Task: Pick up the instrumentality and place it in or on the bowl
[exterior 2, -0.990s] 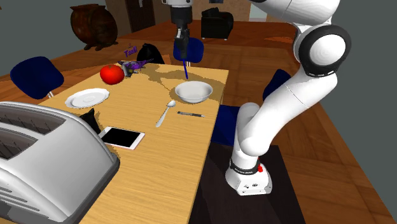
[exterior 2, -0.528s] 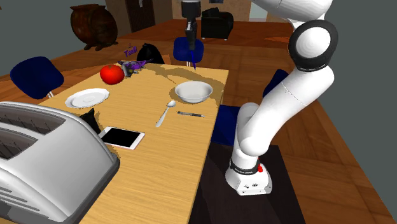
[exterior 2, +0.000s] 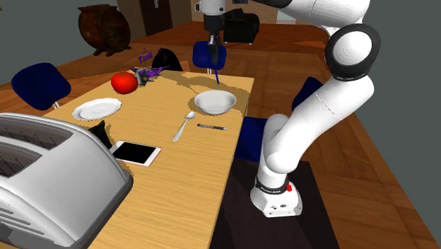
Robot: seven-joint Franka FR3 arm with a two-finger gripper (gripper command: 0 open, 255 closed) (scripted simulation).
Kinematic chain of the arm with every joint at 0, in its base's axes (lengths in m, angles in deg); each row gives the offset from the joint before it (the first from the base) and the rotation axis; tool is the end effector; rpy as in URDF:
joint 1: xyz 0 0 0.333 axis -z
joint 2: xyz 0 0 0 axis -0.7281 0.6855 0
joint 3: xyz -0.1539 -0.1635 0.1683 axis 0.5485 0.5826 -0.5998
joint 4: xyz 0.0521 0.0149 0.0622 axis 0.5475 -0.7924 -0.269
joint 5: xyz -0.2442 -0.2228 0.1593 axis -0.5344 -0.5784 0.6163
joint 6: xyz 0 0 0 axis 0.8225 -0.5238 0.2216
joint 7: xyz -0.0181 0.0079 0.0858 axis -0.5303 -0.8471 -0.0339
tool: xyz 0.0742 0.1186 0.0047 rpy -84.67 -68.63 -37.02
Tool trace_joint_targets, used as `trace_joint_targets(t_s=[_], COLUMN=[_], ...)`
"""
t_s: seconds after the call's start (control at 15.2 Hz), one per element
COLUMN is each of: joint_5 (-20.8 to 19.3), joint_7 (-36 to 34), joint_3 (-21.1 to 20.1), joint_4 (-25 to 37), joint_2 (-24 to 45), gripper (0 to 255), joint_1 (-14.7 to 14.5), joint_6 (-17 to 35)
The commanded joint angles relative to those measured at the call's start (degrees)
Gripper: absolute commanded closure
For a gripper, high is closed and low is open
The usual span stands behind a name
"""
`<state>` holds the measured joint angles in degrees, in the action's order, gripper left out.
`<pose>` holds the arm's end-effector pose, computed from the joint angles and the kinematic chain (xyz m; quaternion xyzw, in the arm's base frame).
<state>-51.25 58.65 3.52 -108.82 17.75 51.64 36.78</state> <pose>0.2606 -0.2364 0.6238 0.9996 -0.0255 0.0001 0.0136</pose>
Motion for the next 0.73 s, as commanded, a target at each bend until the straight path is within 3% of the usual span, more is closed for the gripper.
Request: trace_joint_targets(t_s=[0.0, 0.66], joint_5=[-0.23, -1.48], joint_7=[-0.24, -1.28], joint_3=[0.07, 0.86], joint_4=[-2.11, -12.14], joint_2=[-0.78, -3.94], gripper=[255, 255], joint_1=[0.16, 0.96], joint_6=[1.36, 8.27])
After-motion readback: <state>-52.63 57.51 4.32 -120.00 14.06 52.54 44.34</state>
